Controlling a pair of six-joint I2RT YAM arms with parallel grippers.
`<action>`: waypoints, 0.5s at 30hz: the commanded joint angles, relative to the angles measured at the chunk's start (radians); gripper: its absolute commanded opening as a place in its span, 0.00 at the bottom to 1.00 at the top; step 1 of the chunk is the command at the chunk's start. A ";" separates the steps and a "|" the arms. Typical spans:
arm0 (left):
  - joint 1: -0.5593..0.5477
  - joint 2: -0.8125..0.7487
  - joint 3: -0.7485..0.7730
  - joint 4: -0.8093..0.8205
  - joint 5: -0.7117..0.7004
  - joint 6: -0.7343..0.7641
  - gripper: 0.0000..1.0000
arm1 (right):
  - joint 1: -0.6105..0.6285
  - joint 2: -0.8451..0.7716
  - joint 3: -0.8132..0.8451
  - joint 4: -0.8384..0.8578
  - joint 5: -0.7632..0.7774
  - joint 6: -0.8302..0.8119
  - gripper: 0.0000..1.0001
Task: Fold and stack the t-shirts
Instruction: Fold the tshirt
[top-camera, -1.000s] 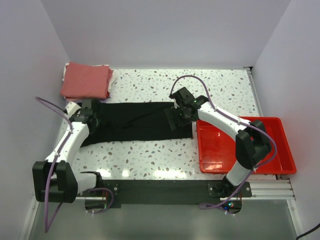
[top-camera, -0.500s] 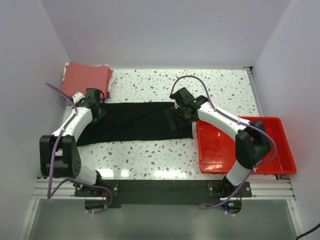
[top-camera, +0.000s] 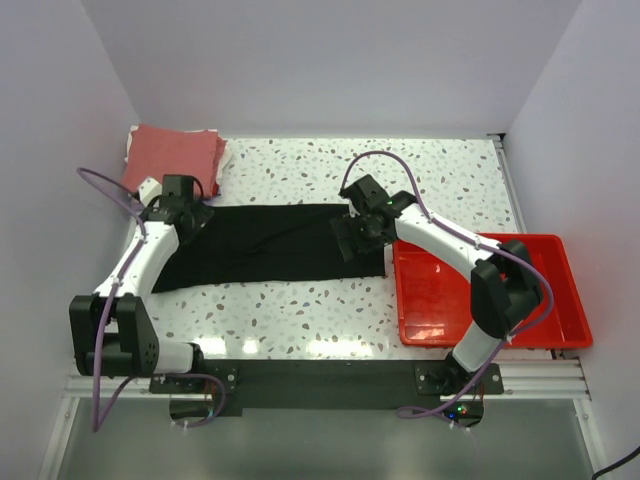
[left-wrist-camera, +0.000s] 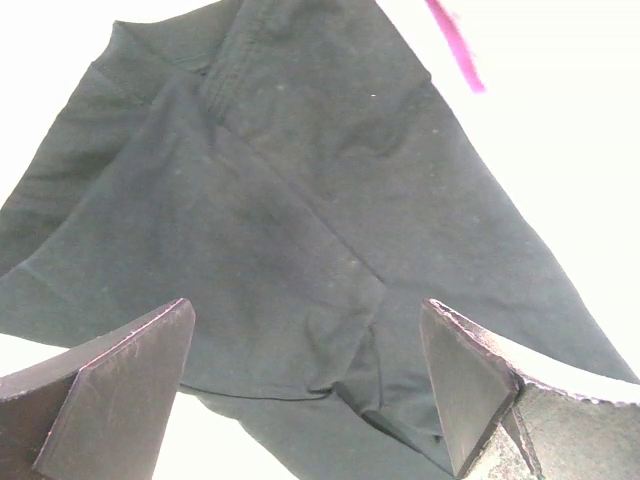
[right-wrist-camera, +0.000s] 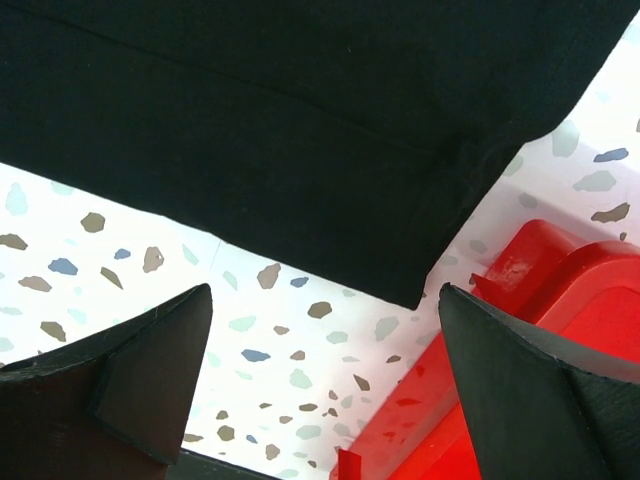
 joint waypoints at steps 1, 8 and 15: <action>0.007 -0.022 -0.018 0.046 0.031 0.002 1.00 | 0.001 -0.033 -0.013 0.017 0.002 -0.007 0.99; 0.007 0.099 -0.051 0.168 0.046 0.012 1.00 | 0.002 0.029 0.065 0.135 -0.088 -0.029 0.99; 0.007 0.232 -0.060 0.242 0.082 0.015 1.00 | 0.001 0.242 0.245 0.181 -0.006 -0.055 0.99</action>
